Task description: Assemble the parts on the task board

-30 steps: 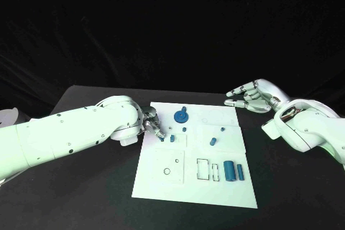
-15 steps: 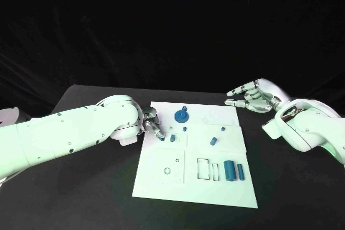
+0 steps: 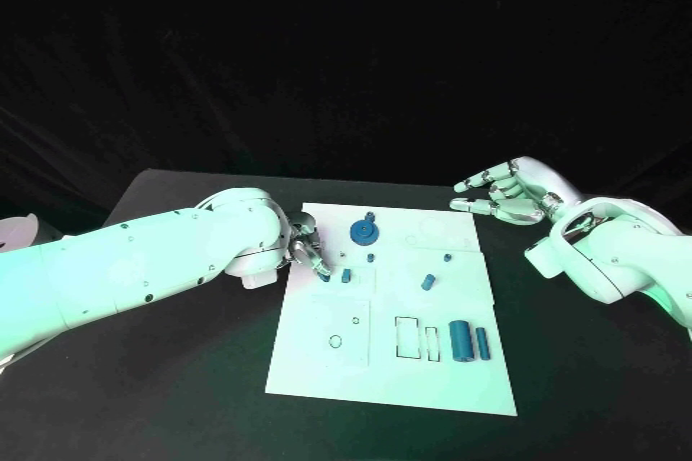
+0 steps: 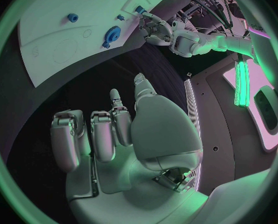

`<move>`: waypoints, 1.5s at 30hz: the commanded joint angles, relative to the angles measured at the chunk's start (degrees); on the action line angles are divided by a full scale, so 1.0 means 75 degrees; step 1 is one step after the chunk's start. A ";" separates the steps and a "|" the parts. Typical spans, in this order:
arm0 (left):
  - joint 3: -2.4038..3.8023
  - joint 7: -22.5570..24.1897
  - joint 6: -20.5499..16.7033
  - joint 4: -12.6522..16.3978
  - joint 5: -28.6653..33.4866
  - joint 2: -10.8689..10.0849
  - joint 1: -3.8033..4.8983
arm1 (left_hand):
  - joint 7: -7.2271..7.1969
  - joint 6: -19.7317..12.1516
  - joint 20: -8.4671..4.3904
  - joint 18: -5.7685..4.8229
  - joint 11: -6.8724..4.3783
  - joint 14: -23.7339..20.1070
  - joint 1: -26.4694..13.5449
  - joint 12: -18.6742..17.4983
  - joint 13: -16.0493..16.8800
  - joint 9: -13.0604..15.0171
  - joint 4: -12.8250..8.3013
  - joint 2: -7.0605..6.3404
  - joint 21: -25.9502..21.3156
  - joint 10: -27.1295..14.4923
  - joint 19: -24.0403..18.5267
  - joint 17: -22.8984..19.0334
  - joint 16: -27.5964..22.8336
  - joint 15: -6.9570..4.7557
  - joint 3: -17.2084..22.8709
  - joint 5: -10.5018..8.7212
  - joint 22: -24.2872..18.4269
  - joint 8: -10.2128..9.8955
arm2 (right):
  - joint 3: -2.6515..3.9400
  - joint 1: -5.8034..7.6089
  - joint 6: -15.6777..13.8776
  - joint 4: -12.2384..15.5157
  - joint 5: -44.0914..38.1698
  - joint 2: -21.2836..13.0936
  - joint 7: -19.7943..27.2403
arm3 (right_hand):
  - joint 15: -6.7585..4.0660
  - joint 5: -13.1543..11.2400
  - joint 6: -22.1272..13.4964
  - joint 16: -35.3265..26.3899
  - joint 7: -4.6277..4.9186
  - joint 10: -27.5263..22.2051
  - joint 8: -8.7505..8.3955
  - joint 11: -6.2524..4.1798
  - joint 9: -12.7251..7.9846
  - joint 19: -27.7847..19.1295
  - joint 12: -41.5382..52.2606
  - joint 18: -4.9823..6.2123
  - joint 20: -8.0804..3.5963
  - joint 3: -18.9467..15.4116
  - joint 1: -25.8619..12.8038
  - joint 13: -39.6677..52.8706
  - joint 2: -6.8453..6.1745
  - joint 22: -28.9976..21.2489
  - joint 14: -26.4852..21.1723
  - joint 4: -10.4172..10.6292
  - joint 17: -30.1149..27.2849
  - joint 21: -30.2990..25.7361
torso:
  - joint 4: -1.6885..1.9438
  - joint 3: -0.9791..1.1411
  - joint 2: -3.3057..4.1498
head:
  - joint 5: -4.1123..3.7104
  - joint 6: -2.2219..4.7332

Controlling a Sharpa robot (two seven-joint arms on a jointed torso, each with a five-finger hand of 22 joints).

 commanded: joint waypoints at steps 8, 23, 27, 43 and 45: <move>-0.0040 -0.0044 0.0358 -0.0116 0.0052 0.0139 -0.0051 | -0.0333 0.0247 -0.0049 -0.0159 -0.0146 0.0789 -0.0426 0.0012 0.0039 0.0161 -0.0775 -0.0007 0.0100 0.0097 0.0596 0.2007 0.0024 -0.0104 0.0531 0.0479 0.1451 0.0092 | -0.0001 -0.0005 0.0019 0.0023 0.0004 0.0008 0.0113 | -0.0009 0.0037 0.0036 -0.0025 -0.0018 0.0106 0.0020 0.0006 0.0012 0.0492 -0.0027 0.0089 -0.0012 -0.0048 0.0030 0.1171 0.0072 0.1454 0.0603 -0.0018 0.1209 -0.0043 | -0.0002 0.0011 0.0002 | 0.0000 -0.0007; -0.0041 -0.0107 0.0306 -0.0195 -0.0061 0.0189 -0.0050 | -0.0473 0.0397 -0.0144 -0.0187 -0.0253 0.0789 -0.0718 0.0272 0.0342 0.0325 -0.0506 0.0043 0.0180 0.0203 0.0636 0.2007 0.0024 -0.0202 -0.0051 0.0474 0.1564 0.0155 | -0.0001 -0.0004 -0.0004 0.0038 0.0020 -0.0008 0.0126 | -0.0009 0.0039 0.0036 -0.0025 -0.0018 0.0106 0.0020 0.0005 0.0012 0.0493 -0.0027 0.0089 -0.0012 -0.0048 0.0031 0.1170 0.0075 0.1455 0.0603 -0.0018 0.1208 -0.0042 | 0.0008 0.0001 0.0003 | -0.0021 -0.0025; -0.0041 -0.0111 0.0267 -0.0207 -0.0068 0.0196 -0.0049 | -0.0493 0.0424 -0.0162 -0.0192 -0.0271 0.0789 -0.0812 0.0304 0.0382 0.0359 -0.0408 0.0065 0.0195 0.0213 0.0644 0.2007 0.0024 -0.0219 -0.0222 0.0473 0.1585 0.0159 | -0.0001 -0.0004 -0.0002 0.0036 0.0020 -0.0004 0.0127 | -0.0009 0.0039 0.0036 -0.0025 -0.0018 0.0106 0.0020 0.0005 0.0012 0.0493 -0.0027 0.0089 -0.0012 -0.0048 0.0031 0.1170 0.0075 0.1455 0.0603 -0.0018 0.1208 -0.0042 | 0.0007 0.0000 0.0007 | -0.0018 -0.0022; -0.0041 -0.0125 0.0286 -0.0219 -0.0082 0.0215 -0.0049 | -0.0525 0.0494 -0.0197 -0.0206 -0.0298 0.0789 -0.1069 0.0392 0.0493 0.0449 -0.0116 0.0105 0.0236 0.0237 0.0665 0.2007 0.0024 -0.0248 -0.0802 0.0466 0.1645 0.0155 | -0.0001 -0.0004 0.0002 0.0044 0.0021 -0.0015 0.0123 | -0.0009 0.0057 0.0034 -0.0029 -0.0017 0.0102 0.0019 0.0006 0.0012 0.0490 -0.0036 0.0090 -0.0013 -0.0054 0.0044 0.1165 0.0090 0.1449 0.0603 -0.0020 0.1204 -0.0047 | 0.0002 -0.0001 0.0003 | -0.0018 -0.0038; -0.0040 -0.0129 0.0315 -0.0219 -0.0083 0.0215 -0.0049 | -0.0526 0.0496 -0.0198 -0.0207 -0.0298 0.0789 -0.1073 0.0398 0.0500 0.0452 -0.0109 0.0102 0.0240 0.0238 0.0667 0.2007 0.0024 -0.0249 -0.0824 0.0466 0.1649 0.0154 | -0.0001 -0.0004 0.0004 0.0047 0.0021 -0.0019 0.0121 | -0.0009 0.0057 0.0034 -0.0029 -0.0017 0.0102 0.0019 0.0006 0.0012 0.0490 -0.0036 0.0090 -0.0013 -0.0054 0.0044 0.1165 0.0090 0.1449 0.0603 -0.0020 0.1204 -0.0047 | 0.0003 0.0000 0.0004 | -0.0022 -0.0042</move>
